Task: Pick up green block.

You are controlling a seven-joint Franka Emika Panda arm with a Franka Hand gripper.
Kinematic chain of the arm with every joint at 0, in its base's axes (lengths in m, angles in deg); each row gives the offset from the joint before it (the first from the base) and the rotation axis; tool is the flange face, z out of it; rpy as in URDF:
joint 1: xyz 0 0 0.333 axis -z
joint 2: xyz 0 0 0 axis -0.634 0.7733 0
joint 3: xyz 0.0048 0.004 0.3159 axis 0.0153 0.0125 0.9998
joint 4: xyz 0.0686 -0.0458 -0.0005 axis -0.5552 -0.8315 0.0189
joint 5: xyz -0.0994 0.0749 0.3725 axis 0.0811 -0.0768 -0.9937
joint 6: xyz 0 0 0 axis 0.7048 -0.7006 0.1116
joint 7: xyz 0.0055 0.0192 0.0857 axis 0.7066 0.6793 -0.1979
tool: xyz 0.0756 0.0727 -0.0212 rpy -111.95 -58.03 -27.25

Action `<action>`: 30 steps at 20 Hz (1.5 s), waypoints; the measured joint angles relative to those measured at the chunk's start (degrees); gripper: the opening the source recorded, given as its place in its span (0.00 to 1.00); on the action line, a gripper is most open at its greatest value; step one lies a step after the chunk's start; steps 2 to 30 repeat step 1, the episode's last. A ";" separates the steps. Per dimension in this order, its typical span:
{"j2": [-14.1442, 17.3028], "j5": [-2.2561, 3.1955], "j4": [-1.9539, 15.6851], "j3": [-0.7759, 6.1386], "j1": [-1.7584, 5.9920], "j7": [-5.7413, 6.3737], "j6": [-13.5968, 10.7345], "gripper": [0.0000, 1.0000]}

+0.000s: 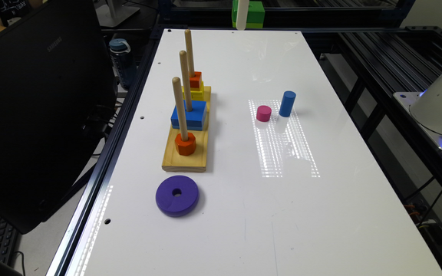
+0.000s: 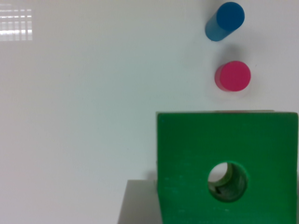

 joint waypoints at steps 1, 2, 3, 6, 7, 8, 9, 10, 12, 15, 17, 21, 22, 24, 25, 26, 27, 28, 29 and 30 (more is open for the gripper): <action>0.00 0.00 0.00 0.01 -0.01 -0.01 0.00 0.00; 0.00 0.00 0.00 0.01 -0.01 -0.01 0.00 0.00; 0.00 0.00 0.00 0.01 -0.01 -0.01 0.00 0.00; 0.00 0.00 0.00 0.01 -0.01 -0.01 0.00 0.00; 0.00 0.00 0.00 0.01 -0.01 -0.01 0.00 0.00; 0.00 0.00 0.00 0.01 -0.01 -0.01 0.00 0.00; 0.00 0.00 0.00 0.01 -0.01 -0.01 0.00 0.00; 0.00 0.00 0.00 0.01 -0.01 -0.01 0.00 0.00; 0.00 0.00 0.00 0.01 -0.01 -0.01 0.00 0.00; 0.00 0.00 0.00 0.01 -0.01 -0.01 0.00 0.00; 0.00 0.00 0.00 0.01 -0.01 -0.01 0.00 0.00; 0.00 0.00 0.00 0.01 -0.01 -0.01 0.00 0.00; 0.00 0.00 0.00 0.01 -0.01 -0.01 0.00 0.00; 0.00 0.00 0.00 0.01 -0.01 -0.01 0.00 0.00; 0.00 0.00 0.00 0.01 -0.01 -0.01 0.00 0.00; 0.00 0.00 0.00 0.01 -0.01 -0.01 0.00 0.00; 0.00 0.00 0.00 0.01 -0.01 -0.01 0.00 0.00; 0.00 0.00 0.00 0.01 -0.01 -0.01 0.00 0.00; 0.00 0.00 0.00 0.01 -0.01 -0.01 0.00 0.00; 0.00 0.00 0.00 0.01 -0.01 -0.01 0.00 0.00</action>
